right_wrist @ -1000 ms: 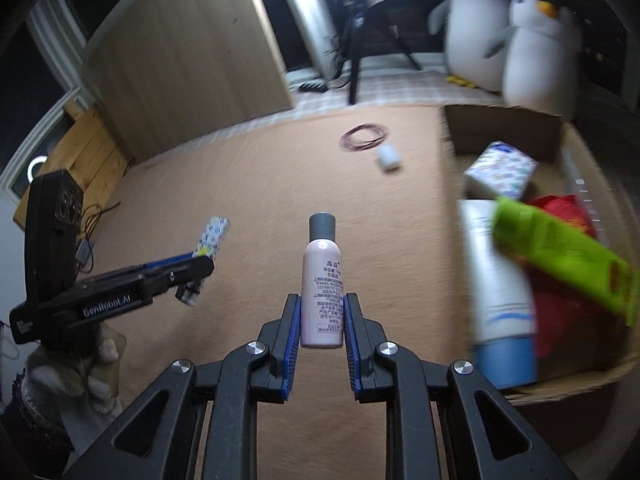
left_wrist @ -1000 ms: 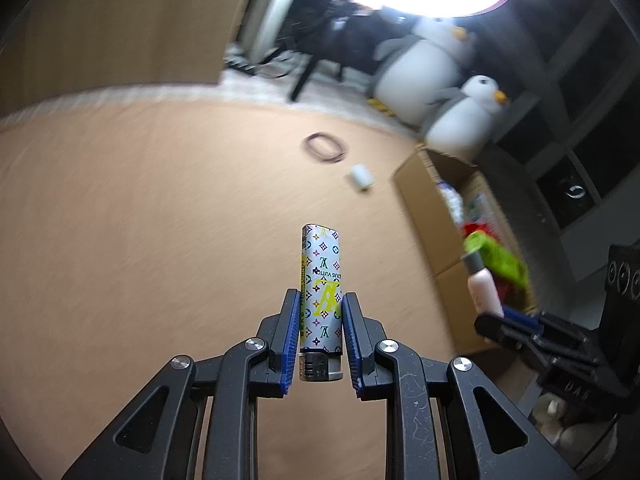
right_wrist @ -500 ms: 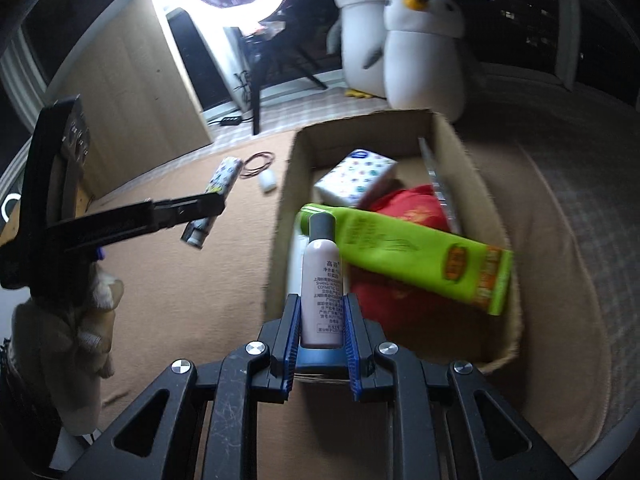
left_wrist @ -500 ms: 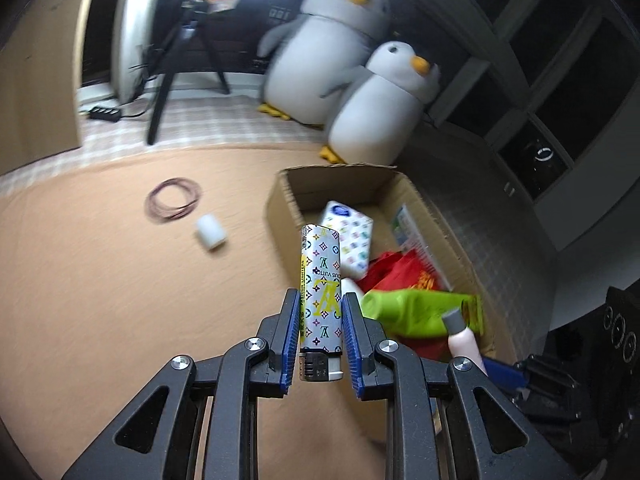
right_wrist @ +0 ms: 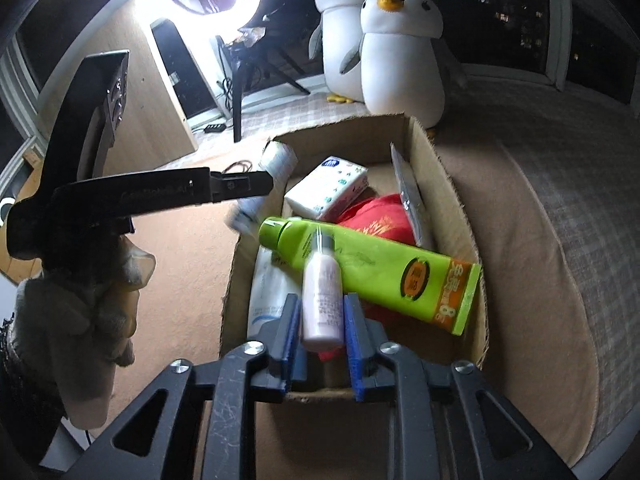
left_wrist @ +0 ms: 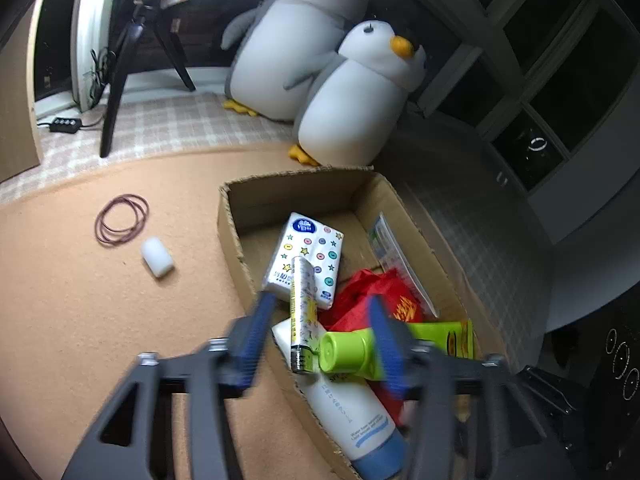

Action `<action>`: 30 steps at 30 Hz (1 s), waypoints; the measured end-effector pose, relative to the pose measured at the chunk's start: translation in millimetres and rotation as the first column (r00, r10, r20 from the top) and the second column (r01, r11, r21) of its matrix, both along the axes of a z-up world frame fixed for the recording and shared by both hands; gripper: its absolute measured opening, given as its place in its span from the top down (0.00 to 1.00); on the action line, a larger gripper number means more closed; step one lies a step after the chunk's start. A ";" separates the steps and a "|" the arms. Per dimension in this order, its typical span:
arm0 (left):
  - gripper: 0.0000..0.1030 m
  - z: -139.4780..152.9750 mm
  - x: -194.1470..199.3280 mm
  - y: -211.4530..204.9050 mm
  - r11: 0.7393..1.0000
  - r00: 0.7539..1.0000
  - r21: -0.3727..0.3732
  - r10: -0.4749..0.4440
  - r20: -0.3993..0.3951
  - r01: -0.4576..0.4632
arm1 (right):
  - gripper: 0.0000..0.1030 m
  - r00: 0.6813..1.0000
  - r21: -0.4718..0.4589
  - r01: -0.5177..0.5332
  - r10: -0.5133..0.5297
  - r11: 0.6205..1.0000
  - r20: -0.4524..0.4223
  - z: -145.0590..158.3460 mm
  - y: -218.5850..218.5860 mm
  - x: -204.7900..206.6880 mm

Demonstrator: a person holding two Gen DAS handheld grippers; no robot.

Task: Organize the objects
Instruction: 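Carry the bottle with the right tool into the box while the left tool drops the cylinder there, then move the left tool to the purple rubber band on the floor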

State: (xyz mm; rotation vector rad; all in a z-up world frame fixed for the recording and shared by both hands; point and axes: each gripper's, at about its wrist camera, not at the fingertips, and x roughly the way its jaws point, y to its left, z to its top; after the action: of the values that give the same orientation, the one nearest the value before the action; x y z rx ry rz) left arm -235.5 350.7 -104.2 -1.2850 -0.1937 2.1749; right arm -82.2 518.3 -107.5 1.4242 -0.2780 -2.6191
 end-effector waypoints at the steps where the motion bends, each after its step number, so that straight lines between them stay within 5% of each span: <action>1: 0.43 1.0 0.3 -1.4 1.000 1.000 -0.006 0.001 -0.008 -0.001 | 0.47 1.000 -0.003 0.006 -0.006 1.000 -0.006 1.1 0.5 0.3; 17: 0.44 -7.2 -0.8 -99.0 0.986 0.990 -0.099 0.135 -0.027 -0.137 | 0.41 0.999 -0.033 0.040 -0.039 0.999 0.012 -0.3 -7.7 13.0; 30: 0.49 -17.6 -77.2 -149.2 0.936 0.949 -0.154 0.315 -0.025 -0.315 | 0.40 1.000 -0.085 -0.016 0.016 0.996 0.001 13.1 -39.1 28.2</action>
State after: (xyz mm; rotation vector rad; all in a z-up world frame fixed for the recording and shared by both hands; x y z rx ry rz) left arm -312.7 201.5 -121.9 -1.4214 -0.2484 2.5041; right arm -54.1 479.3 -94.4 1.3947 -0.3722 -2.5606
